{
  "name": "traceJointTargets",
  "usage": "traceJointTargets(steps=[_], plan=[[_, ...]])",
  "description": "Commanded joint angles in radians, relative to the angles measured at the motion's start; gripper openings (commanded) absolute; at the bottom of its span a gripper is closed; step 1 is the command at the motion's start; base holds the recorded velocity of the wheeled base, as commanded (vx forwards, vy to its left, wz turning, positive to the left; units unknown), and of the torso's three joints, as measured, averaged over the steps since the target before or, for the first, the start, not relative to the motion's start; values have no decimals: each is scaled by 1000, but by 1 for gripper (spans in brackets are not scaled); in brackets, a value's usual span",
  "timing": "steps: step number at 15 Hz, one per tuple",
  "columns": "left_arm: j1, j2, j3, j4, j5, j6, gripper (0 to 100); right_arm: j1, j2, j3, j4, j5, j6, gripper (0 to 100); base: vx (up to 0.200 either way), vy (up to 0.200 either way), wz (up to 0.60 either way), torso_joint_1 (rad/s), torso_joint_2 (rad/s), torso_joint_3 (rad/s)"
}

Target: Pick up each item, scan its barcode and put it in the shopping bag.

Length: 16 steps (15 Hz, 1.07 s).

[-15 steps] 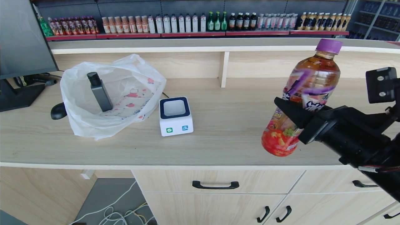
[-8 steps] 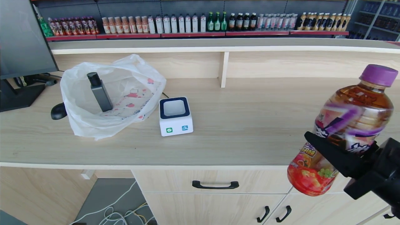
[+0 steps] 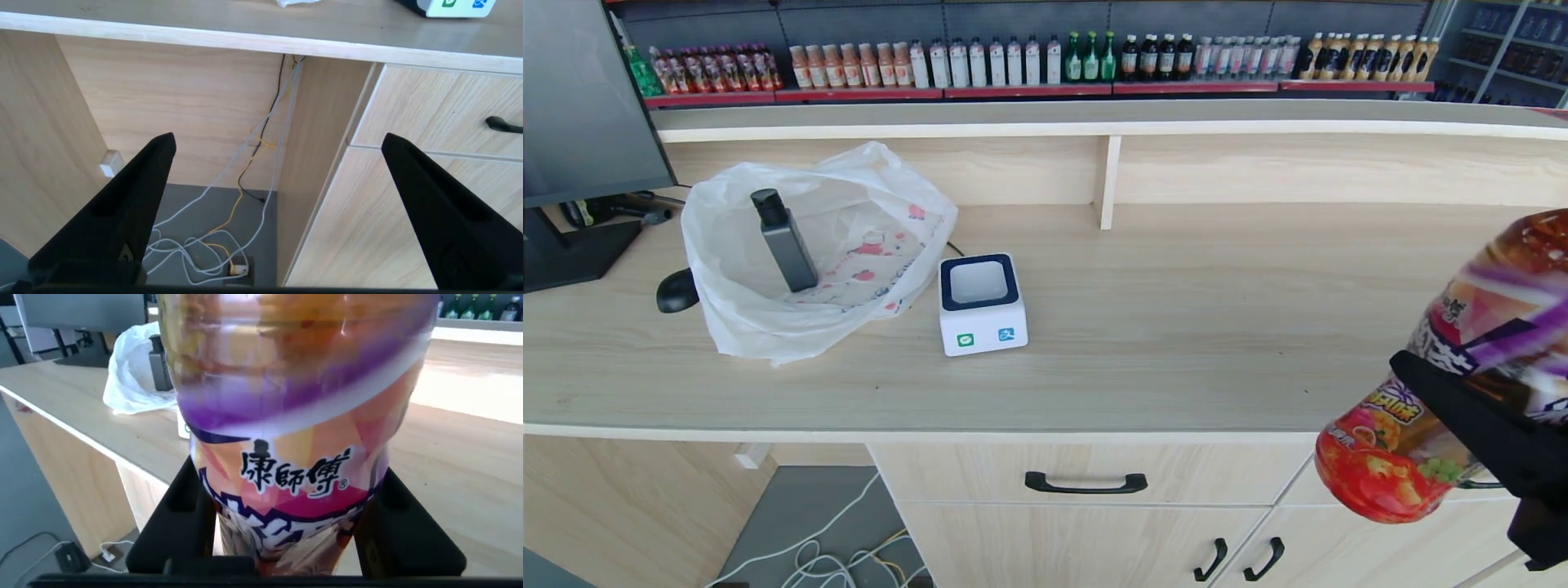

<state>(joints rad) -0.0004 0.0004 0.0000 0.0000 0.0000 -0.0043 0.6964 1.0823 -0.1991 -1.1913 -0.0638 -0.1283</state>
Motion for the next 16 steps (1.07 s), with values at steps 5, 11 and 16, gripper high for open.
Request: traceJointTargets(steps=[5,11,16], plan=[[0,0,0,0,0,0,100,230,106,-94,4,15,-243,0,0,0,0,0,0,0],[-1,0,0,0,0,0,100,362,171,-55,1,16,-548,0,0,0,0,0,0,0],[0,0,0,0,0,0,100,442,231,-88,-7,18,-755,0,0,0,0,0,0,0]])
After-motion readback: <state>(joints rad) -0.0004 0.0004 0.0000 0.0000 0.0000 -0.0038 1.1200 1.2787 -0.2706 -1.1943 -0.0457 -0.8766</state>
